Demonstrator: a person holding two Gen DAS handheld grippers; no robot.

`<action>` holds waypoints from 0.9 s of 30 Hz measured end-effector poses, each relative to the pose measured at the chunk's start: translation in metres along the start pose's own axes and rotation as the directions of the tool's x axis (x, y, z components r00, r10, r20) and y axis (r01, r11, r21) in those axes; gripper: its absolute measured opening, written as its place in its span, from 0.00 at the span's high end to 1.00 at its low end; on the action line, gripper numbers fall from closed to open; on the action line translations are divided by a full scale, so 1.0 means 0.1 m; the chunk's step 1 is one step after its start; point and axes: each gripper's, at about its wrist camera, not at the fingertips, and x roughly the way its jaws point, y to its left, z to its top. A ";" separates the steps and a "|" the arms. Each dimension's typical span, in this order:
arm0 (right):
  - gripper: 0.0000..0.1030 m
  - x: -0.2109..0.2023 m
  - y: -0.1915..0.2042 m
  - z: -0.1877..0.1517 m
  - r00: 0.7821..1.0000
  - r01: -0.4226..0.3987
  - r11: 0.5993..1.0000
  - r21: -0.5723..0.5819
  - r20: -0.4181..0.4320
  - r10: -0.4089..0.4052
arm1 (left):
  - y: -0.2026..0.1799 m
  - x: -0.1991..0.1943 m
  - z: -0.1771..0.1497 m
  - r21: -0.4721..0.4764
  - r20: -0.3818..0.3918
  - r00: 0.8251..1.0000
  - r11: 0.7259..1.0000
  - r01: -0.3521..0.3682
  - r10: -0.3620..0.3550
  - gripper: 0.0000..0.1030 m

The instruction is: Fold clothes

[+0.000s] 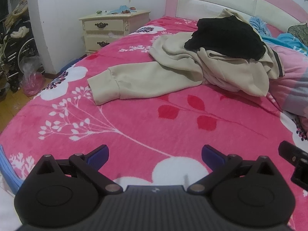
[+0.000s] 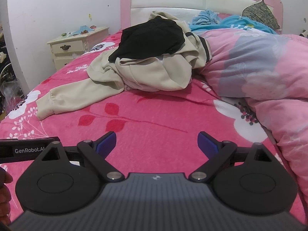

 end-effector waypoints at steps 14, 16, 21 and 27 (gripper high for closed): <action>0.11 0.26 -0.10 0.04 1.000 0.000 1.000 -0.006 0.006 0.000 | -0.07 0.36 0.10 -0.007 0.016 1.000 1.000 0.002 -0.002 0.00; 0.11 0.35 -0.15 0.09 1.000 0.003 1.000 -0.012 0.018 -0.003 | -0.11 0.44 0.22 -0.004 0.057 0.998 1.000 0.021 -0.021 0.00; 0.11 0.60 -0.33 0.35 0.996 0.011 0.998 -0.067 0.090 -0.005 | -0.26 0.64 0.62 0.037 0.183 0.980 0.997 0.072 -0.077 0.00; 0.11 1.07 -0.53 1.03 0.957 -0.029 0.982 -0.186 0.278 0.081 | -0.57 1.06 1.34 0.077 0.365 0.910 0.980 0.181 -0.197 0.00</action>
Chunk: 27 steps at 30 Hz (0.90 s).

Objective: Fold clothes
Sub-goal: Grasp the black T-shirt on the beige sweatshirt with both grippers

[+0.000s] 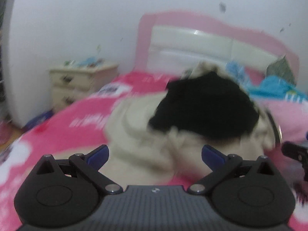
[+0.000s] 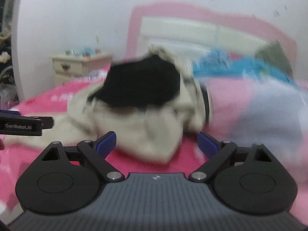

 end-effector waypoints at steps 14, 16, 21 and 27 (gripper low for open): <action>0.34 1.99 -0.11 0.79 0.985 -0.142 0.988 -0.069 -0.104 0.134 | -0.34 1.30 0.34 0.028 0.004 0.999 0.999 0.032 -0.032 0.46; 0.66 1.96 -0.08 0.79 0.979 -0.176 0.982 -0.065 -0.114 0.168 | -0.38 1.21 0.33 0.009 0.016 0.998 0.998 0.062 -0.062 0.71; 0.86 1.65 0.02 0.83 0.980 -0.186 0.973 -0.139 -0.094 0.174 | -0.54 0.97 0.30 0.060 0.038 0.996 0.995 0.076 -0.078 0.99; 0.88 1.10 0.02 0.89 0.973 -0.230 0.962 -0.151 -0.047 0.225 | -0.55 0.36 0.36 0.070 0.093 0.983 0.986 0.152 -0.159 0.99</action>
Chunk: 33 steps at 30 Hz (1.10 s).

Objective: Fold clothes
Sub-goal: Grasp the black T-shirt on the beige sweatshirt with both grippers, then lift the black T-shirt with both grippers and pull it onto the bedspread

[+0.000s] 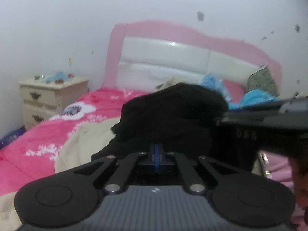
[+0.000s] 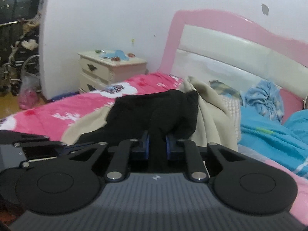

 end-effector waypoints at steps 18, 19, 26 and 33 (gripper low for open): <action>0.88 -3.16 0.86 -1.20 0.926 -0.253 0.783 0.568 -0.092 0.366 | 0.17 -3.41 -0.78 -0.096 -0.187 0.922 0.941 0.325 -0.338 1.00; 0.88 -3.29 0.97 -1.42 0.919 -0.232 0.767 0.597 -0.123 0.374 | 0.21 -3.47 -0.97 -0.123 -0.252 0.900 0.934 0.336 -0.357 1.00; 0.80 -3.78 1.55 -2.57 0.846 0.003 0.826 0.564 -0.442 0.298 | 0.50 -3.49 -2.11 -0.220 -0.557 0.784 0.959 0.179 -0.274 0.54; 0.41 -3.82 1.23 -2.37 0.919 0.070 0.841 0.536 -0.363 0.155 | 0.37 -3.15 -2.13 -0.254 -0.517 0.798 0.946 0.204 -0.311 0.35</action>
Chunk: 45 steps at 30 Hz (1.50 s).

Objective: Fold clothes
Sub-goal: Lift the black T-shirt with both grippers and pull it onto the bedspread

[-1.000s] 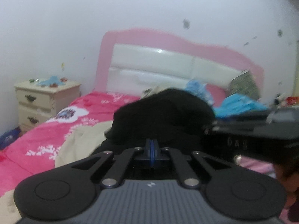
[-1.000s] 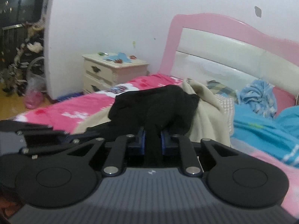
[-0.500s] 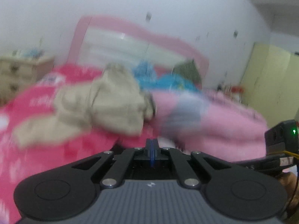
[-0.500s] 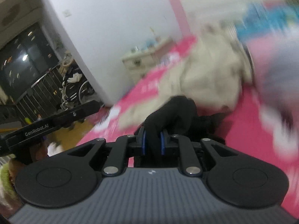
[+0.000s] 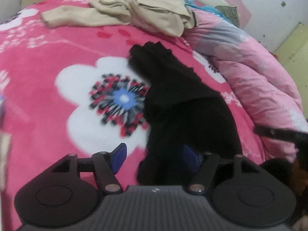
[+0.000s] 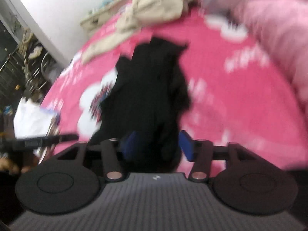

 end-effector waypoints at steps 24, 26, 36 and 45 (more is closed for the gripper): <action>0.76 0.68 1.42 -0.48 0.835 -0.538 0.806 -0.247 -0.285 0.470 | 0.39 -0.30 0.14 -0.141 -0.005 0.998 0.988 -0.063 0.062 0.36; 0.71 0.57 1.17 -0.35 0.871 -0.480 0.855 -0.195 -0.216 0.440 | 0.41 -0.20 0.12 -0.138 -0.022 0.996 0.987 -0.087 0.084 0.46; 0.47 0.88 0.08 0.15 0.994 -0.109 0.987 0.117 -0.018 0.112 | 0.51 -0.34 0.03 -0.119 0.048 0.984 0.979 -0.163 0.170 0.99; 0.97 0.39 -0.22 0.10 0.991 -0.093 0.971 0.219 0.118 0.068 | 0.35 -0.52 0.25 -0.047 0.106 0.987 0.992 -0.114 0.119 0.42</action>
